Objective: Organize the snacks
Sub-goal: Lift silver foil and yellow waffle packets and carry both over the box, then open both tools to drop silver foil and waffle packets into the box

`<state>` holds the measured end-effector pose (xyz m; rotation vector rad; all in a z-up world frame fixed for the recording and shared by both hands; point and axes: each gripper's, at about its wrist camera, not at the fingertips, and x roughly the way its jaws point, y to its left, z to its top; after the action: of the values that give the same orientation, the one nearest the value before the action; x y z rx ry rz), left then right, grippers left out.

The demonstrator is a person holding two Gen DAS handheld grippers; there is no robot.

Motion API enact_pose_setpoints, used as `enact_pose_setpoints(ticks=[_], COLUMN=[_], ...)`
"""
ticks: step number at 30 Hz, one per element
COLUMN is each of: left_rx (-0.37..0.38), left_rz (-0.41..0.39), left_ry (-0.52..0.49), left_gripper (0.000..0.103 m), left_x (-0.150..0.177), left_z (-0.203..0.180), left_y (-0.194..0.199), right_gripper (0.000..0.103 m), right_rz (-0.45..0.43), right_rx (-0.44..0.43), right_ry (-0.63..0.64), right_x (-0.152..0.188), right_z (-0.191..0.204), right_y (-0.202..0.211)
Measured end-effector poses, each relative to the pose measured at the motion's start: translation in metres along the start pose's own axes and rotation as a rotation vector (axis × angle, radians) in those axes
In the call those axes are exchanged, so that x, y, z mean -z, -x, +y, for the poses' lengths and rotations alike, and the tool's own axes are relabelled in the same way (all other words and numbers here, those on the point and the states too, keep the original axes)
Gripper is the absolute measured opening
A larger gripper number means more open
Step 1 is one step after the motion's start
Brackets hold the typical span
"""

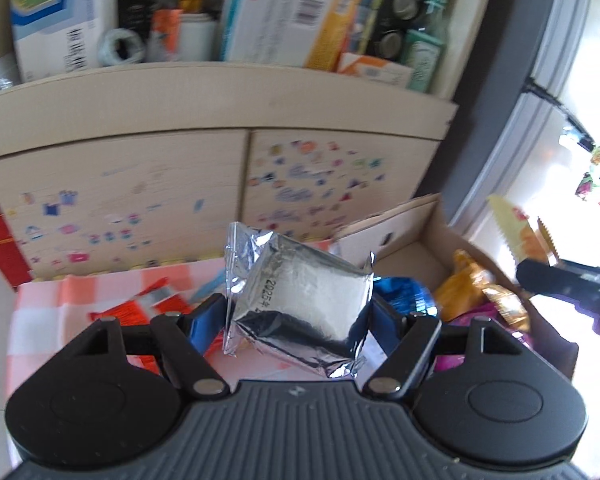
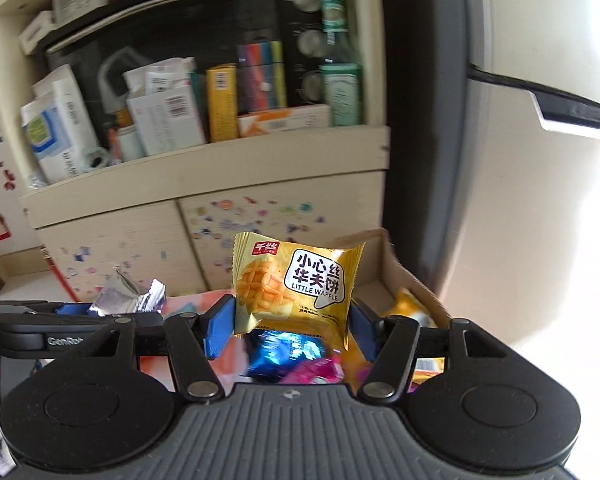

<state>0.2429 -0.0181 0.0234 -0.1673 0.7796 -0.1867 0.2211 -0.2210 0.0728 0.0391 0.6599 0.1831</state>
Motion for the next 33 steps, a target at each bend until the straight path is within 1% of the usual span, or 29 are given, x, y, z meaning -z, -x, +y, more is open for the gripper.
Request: enact_pose_setpoints(ticks=[2,8,12,15,18,20,21,22,24,29,33], left_rx=[0.031,0.077,0.102,0.114,0.13,0.118,0.11,0.108,0.103,0.072,0.05], left_rz=[-0.001,0.0,0.006,0.011,0.021,0.032,0.035,0.041,0.046,0.033,0.042], left_ry=[-0.006,-0.048,-0.036,-0.018,-0.003,-0.015,-0.018,-0.022,-0.036,-0.101,-0.124], left_gripper=[0.075,0.075,0.075,0.075,0.077,0.081,0.081,0.082,0.091,0.093,0.093], left_x=[-0.001,0.0,-0.003,-0.007,-0.012,-0.013,-0.013,-0.014,-0.015,-0.015,-0.014], left_z=[-0.01,-0.04,-0.056,-0.07,-0.084,-0.095,-0.099,-0.103,-0.107,-0.111,-0.109], left_y=[-0.002,-0.009,-0.022,-0.032,-0.045,-0.052,-0.054,-0.055,-0.054,-0.045,-0.04], right_gripper=[0.067,0.068,0.068,0.068,0.07,0.073,0.075,0.078,0.081,0.083,0.084], right_rz=[0.006,0.003,0.005,0.005,0.005,0.003,0.003,0.001,-0.01,-0.017,-0.01], right_rx=[0.017,0.069,0.108,0.122,0.146,0.162,0.162,0.161,0.16,0.151,0.138], right_ry=[-0.028,-0.08,-0.14,-0.177,-0.201,-0.224,-0.238,-0.252,-0.261,-0.252,-0.237], right_x=[0.001,0.003,0.002,0.003,0.004,0.004,0.005,0.004,0.003,0.002,0.002], right_z=[-0.008,-0.028,-0.044,-0.054,-0.06,-0.065,-0.067,-0.069,-0.07,-0.065,-0.059], right_y=[0.001,0.008,0.011,0.014,0.014,0.014,0.014,0.015,0.018,0.019,0.016])
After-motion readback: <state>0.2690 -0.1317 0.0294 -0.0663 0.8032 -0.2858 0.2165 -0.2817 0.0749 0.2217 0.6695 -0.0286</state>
